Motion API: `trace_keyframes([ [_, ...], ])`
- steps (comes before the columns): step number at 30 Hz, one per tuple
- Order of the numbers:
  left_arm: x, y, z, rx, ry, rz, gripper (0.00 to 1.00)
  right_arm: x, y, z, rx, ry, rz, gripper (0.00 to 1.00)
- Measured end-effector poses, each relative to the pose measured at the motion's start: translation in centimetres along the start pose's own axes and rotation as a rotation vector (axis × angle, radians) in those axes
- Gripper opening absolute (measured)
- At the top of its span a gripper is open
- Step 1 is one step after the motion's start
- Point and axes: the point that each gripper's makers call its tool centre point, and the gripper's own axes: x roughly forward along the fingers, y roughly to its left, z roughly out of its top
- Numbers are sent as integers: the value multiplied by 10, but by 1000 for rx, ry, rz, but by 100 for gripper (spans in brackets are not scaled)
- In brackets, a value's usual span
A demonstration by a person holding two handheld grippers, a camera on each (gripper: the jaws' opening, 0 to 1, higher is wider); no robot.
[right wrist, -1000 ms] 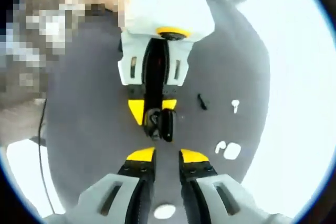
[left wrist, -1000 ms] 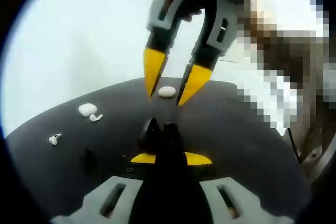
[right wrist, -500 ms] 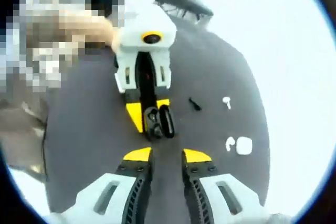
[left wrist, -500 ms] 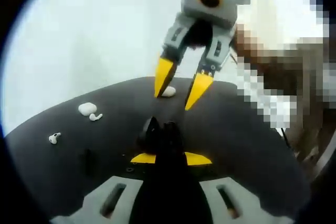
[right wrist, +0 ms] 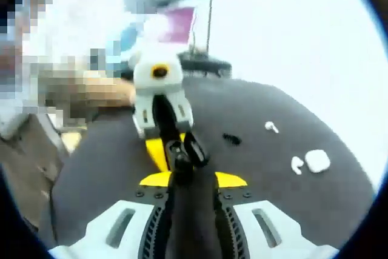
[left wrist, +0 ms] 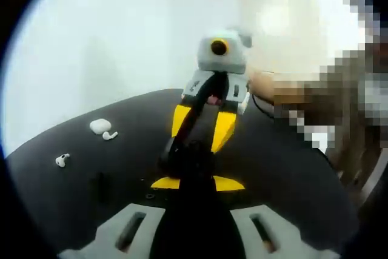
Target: Pick up three earphones and place each one into its charging case using tactile feedback, ensure that each earphone is properly inserted and securely positioned inside the case.
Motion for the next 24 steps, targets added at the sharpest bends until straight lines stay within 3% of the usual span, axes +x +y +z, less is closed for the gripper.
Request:
trace_keyframes([
  [4,-2,3,0,1,-1,-3,14,-3,5,3,53,-174,66,27],
  [6,-2,2,0,2,-2,-13,14,-5,6,-1,132,-242,100,27],
  [8,-2,1,1,8,-3,-27,14,-9,6,-6,88,-189,112,27],
  [11,-1,-1,2,28,-5,-62,14,-18,14,8,103,-278,146,27],
  [16,1,-4,2,59,-8,-78,14,-18,22,-2,47,-216,155,27],
  [24,0,-9,3,70,-10,-102,14,-23,13,11,104,-291,121,27],
])
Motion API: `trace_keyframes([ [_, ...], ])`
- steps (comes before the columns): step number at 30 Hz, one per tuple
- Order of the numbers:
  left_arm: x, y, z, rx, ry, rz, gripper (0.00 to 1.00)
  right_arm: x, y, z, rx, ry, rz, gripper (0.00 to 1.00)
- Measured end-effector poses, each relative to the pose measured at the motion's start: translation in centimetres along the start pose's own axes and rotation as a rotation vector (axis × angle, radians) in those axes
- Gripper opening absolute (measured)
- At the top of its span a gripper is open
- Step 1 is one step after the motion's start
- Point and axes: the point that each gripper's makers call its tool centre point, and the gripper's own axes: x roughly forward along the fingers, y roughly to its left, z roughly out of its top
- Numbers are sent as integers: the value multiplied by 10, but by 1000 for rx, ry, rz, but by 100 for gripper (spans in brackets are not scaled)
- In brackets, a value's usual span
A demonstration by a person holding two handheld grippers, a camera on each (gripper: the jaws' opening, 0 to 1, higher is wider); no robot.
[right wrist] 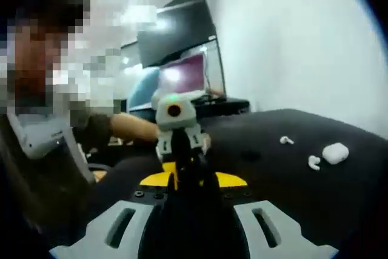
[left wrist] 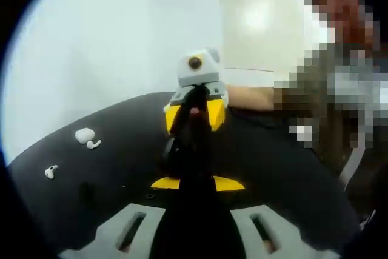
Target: Pick up three earphones and place each one into its charging case using tactile feedback, ensure that each earphone is properly inserted and securely positioned inside the case.
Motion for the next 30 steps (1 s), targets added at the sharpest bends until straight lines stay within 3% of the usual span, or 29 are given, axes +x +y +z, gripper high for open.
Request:
trace_keyframes([
  [4,0,2,-1,3,0,13,14,-3,-7,3,27,-18,-27,27],
  [10,4,0,-1,28,-10,18,14,12,7,-24,-37,105,27,28],
  [12,5,-1,0,47,-17,13,14,15,7,-30,-86,149,14,29],
  [24,6,-2,0,23,-18,2,15,31,7,-27,-11,138,11,28],
  [27,6,-2,-1,8,-14,4,15,33,12,-39,-63,200,39,21],
  [29,5,-1,-1,-2,-12,4,15,33,13,-37,-114,187,40,19],
  [30,5,-1,-1,1,-12,5,15,33,12,-37,-99,188,36,19],
])
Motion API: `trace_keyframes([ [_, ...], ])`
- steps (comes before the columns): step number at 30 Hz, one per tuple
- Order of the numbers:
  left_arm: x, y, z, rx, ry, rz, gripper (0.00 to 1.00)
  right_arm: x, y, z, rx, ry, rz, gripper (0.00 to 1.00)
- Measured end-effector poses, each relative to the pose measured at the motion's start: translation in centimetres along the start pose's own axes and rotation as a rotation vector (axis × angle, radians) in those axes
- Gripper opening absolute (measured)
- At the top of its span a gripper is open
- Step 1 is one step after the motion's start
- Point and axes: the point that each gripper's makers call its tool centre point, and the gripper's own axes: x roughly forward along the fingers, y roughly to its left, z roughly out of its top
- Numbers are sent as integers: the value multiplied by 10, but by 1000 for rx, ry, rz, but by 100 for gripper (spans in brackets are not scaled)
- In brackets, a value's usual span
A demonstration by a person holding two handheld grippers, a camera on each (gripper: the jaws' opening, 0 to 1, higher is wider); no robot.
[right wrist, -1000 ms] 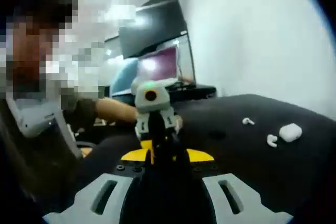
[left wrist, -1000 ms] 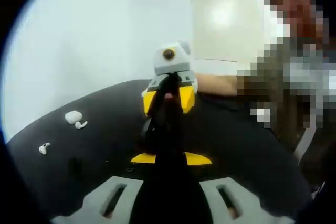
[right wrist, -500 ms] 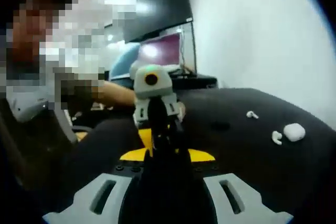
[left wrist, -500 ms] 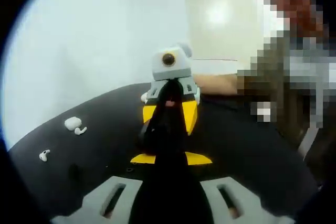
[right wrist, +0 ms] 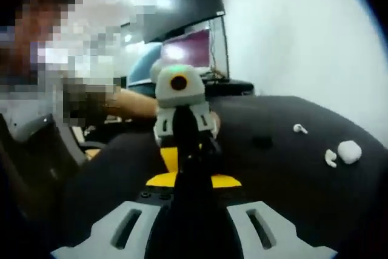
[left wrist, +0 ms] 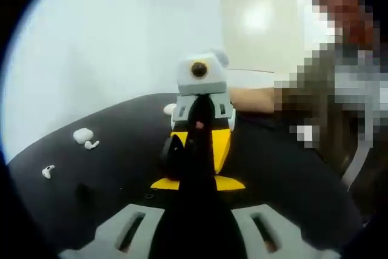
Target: Pick up three earphones and place each one into its charging case using tactile feedback, ensure that each earphone is properly inserted and securely positioned inside the case.
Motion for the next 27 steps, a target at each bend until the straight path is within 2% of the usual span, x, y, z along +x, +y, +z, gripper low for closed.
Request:
trace_keyframes([
  [8,-5,-1,-1,8,12,-6,15,-12,-4,1,49,-24,8,18],
  [17,-9,0,0,-34,23,-18,15,-18,-6,-6,25,-20,-6,18],
  [21,-20,8,14,-126,-46,-6,15,-17,-7,-6,17,-22,-6,18],
  [23,-30,20,13,-124,-25,41,15,-17,-7,-6,21,-23,-2,18],
  [25,-44,40,10,-126,9,123,16,-16,-7,-6,27,-23,2,18],
  [27,-59,68,10,-181,35,228,16,-15,-7,-6,32,-24,5,18],
])
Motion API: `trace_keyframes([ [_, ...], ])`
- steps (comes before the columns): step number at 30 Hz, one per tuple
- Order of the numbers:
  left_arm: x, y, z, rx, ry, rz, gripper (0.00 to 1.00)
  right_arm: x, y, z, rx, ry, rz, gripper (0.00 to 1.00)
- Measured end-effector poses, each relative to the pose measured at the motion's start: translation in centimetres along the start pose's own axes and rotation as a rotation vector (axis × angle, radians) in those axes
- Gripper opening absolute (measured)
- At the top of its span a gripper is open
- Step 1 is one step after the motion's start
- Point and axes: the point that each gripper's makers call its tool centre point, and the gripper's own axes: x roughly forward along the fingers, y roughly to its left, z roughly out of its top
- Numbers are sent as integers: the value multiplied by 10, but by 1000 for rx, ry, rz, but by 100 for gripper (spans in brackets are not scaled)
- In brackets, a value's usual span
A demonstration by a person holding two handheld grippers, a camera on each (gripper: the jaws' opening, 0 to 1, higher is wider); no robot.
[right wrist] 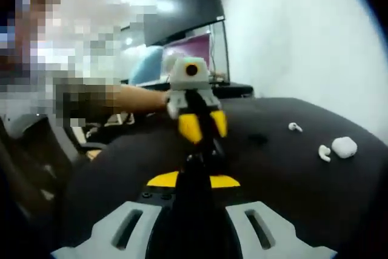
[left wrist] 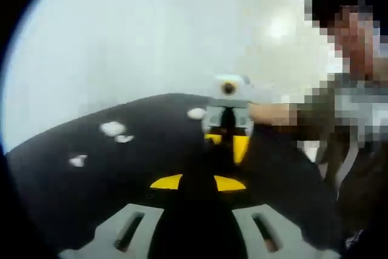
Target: Pick up three earphones and place each one into its charging case using tactile feedback, ensure that each earphone is properly inserted and securely positioned inside the case.
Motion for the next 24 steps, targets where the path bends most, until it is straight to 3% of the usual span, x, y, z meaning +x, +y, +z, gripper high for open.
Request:
trace_keyframes([
  [4,-7,38,10,-56,31,138,15,0,1,0,7,-3,2,18],
  [6,-7,53,11,-69,92,200,14,0,2,0,7,-4,2,18],
  [8,-2,59,12,-26,147,228,13,0,3,0,9,-4,2,18],
  [11,10,55,5,13,258,243,11,-1,4,0,9,-5,3,18],
  [14,25,51,0,17,297,240,10,-2,4,0,13,-6,5,18],
  [18,34,55,-19,34,399,292,9,-3,5,0,11,-6,4,18],
  [19,37,51,-14,21,357,284,6,-3,5,0,10,-6,3,18],
  [20,37,53,-15,-13,366,304,6,-3,6,0,9,-6,3,18],
  [24,35,49,-16,21,354,301,4,-3,6,0,10,-6,3,18],
])
